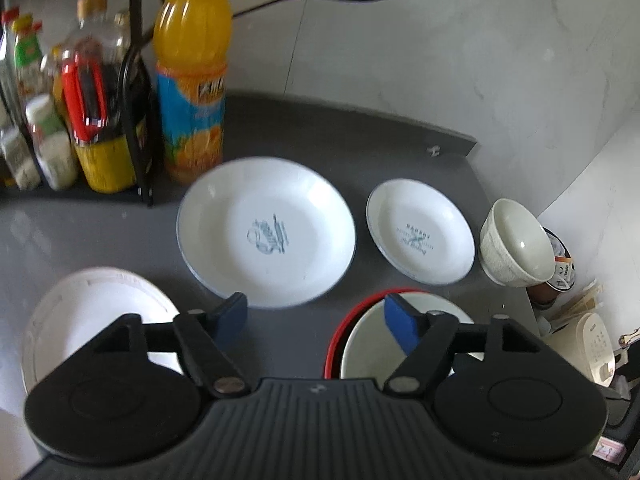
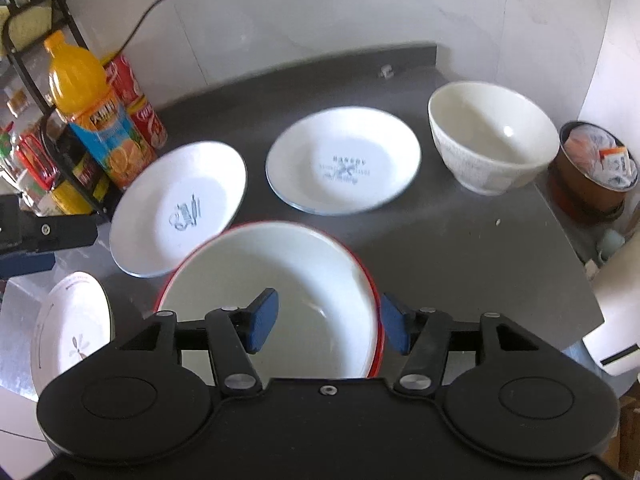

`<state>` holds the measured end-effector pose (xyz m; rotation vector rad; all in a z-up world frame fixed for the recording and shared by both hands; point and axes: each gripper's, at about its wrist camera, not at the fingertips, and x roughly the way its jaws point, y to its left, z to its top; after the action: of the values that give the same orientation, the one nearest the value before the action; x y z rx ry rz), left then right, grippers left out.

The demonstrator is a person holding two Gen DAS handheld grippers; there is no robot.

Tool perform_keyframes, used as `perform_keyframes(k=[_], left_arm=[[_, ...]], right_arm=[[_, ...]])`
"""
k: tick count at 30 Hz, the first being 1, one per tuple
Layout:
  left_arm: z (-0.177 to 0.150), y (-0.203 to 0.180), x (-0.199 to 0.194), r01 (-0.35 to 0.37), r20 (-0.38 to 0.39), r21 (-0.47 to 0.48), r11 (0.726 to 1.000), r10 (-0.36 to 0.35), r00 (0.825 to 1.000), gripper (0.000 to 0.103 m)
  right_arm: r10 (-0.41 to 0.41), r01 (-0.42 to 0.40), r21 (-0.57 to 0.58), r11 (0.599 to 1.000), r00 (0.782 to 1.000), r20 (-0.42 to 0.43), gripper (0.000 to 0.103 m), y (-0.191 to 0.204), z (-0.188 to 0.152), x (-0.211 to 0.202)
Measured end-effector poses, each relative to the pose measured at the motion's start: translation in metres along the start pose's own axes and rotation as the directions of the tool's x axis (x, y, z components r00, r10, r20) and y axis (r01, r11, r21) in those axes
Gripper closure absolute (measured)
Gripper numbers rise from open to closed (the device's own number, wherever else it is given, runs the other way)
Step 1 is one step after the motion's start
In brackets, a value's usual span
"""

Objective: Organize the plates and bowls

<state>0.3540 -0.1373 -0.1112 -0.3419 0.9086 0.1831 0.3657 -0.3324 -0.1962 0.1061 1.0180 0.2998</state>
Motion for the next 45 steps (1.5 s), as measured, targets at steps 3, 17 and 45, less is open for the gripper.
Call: perform_keyframes(k=[3,17,45], left_arm=[[0.005,-0.005,0.000,-0.003,0.001,0.008,1.000,0.003,1.000,0.026],[0.022,-0.066,0.009,0.028,0.029,0.110,0.994,-0.031,0.999,0.025],[0.021,-0.192,0.076,0.015,0.037,0.144,0.989,-0.021,0.999,0.014]], right_arm=[[0.014,-0.014,0.022,1.000,1.000,0.010,0.047,-0.004,0.004,-0.001],[-0.020,0.009,0.084,0.996,0.991,0.130,0.035,-0.060,0.027,-0.029],[0.015,-0.043,0.147,0.988,0.982,0.186,0.013,-0.177,0.044,-0.004]])
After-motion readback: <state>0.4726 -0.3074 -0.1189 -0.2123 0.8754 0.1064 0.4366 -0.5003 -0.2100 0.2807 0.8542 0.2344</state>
